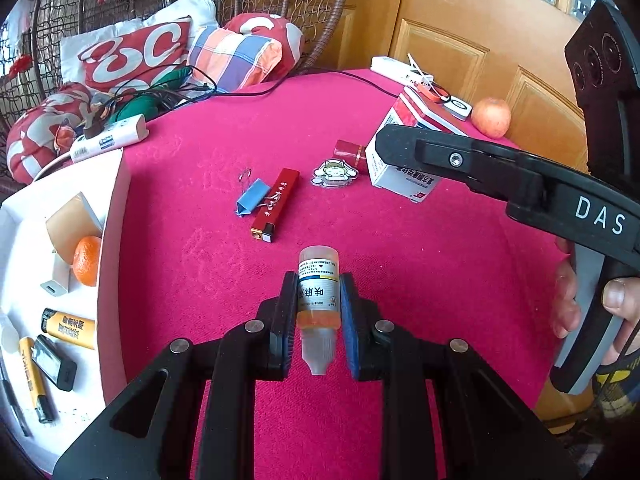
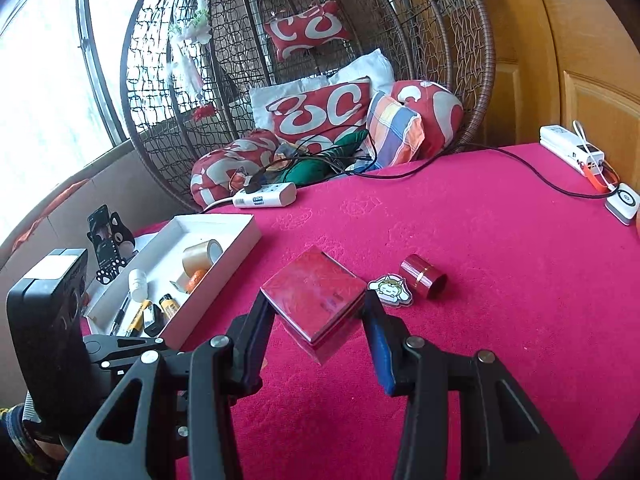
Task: Organize rigid objects
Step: 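Lift the dropper bottle in the left gripper while the right gripper lifts the red box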
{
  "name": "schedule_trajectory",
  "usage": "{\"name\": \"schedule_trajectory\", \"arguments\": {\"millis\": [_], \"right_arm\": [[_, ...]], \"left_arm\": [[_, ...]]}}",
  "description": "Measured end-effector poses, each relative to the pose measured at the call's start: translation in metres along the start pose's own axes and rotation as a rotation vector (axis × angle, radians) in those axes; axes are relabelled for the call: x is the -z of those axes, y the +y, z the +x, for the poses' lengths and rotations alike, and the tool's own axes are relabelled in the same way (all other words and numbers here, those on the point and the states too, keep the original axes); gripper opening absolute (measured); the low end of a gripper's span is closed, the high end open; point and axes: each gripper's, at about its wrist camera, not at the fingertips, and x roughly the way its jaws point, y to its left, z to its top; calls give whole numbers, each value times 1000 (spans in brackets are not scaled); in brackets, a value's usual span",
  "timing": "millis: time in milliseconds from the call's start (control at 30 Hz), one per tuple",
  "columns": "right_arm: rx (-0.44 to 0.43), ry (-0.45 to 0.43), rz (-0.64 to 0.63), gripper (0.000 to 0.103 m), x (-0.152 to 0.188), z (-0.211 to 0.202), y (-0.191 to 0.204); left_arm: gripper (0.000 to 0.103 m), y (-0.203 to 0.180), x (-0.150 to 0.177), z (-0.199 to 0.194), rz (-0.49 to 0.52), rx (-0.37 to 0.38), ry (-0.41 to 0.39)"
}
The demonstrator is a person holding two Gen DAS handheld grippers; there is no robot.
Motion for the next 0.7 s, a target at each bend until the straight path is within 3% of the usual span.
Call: {"name": "schedule_trajectory", "arguments": {"millis": [700], "right_arm": [[-17,4,-28,45,0,-3,22]], "left_arm": [[19,7,6,-21,-18,-15,-49]]}}
